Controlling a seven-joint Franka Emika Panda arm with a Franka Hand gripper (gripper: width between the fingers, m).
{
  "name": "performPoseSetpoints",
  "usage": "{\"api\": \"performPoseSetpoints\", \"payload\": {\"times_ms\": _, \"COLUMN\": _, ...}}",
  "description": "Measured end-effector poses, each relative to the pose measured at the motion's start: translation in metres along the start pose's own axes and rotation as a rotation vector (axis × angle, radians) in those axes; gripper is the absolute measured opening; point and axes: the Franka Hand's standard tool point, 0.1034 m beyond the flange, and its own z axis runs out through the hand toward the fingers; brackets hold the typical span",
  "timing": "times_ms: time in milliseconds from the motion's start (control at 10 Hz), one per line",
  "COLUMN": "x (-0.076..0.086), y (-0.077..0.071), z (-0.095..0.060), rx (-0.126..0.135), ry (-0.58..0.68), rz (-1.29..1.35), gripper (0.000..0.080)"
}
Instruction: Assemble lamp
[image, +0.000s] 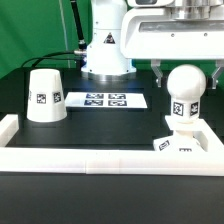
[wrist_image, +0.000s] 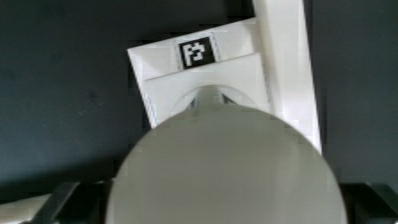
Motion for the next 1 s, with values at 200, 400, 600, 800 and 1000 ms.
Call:
{"api": "performPoseSetpoints", "payload": {"times_ms": 200, "x": 0.0, "y": 0.0, "z": 0.0, "rx": 0.002, "ry": -0.001, "rz": 0.118, "gripper": 0.0579}}
{"api": "performPoseSetpoints", "payload": {"times_ms": 400, "x": 0.0, "y": 0.0, "z": 0.0, "rx": 0.002, "ry": -0.002, "rz": 0.247, "gripper": 0.0579}}
{"api": "performPoseSetpoints", "payload": {"times_ms": 600, "x": -0.002, "y": -0.001, "z": 0.001, "rx": 0.02, "ry": 0.014, "rz": 0.485, "gripper": 0.0579}}
{"api": "performPoseSetpoints", "payload": {"times_ms": 800, "x": -0.008, "y": -0.005, "z": 0.002, "rx": 0.03, "ry": 0.017, "rz": 0.696, "gripper": 0.0579}}
{"api": "performPoseSetpoints", "payload": {"times_ms": 1000, "x": -0.01, "y": -0.011, "z": 0.002, "rx": 0.06, "ry": -0.008, "rz": 0.979, "gripper": 0.0579}}
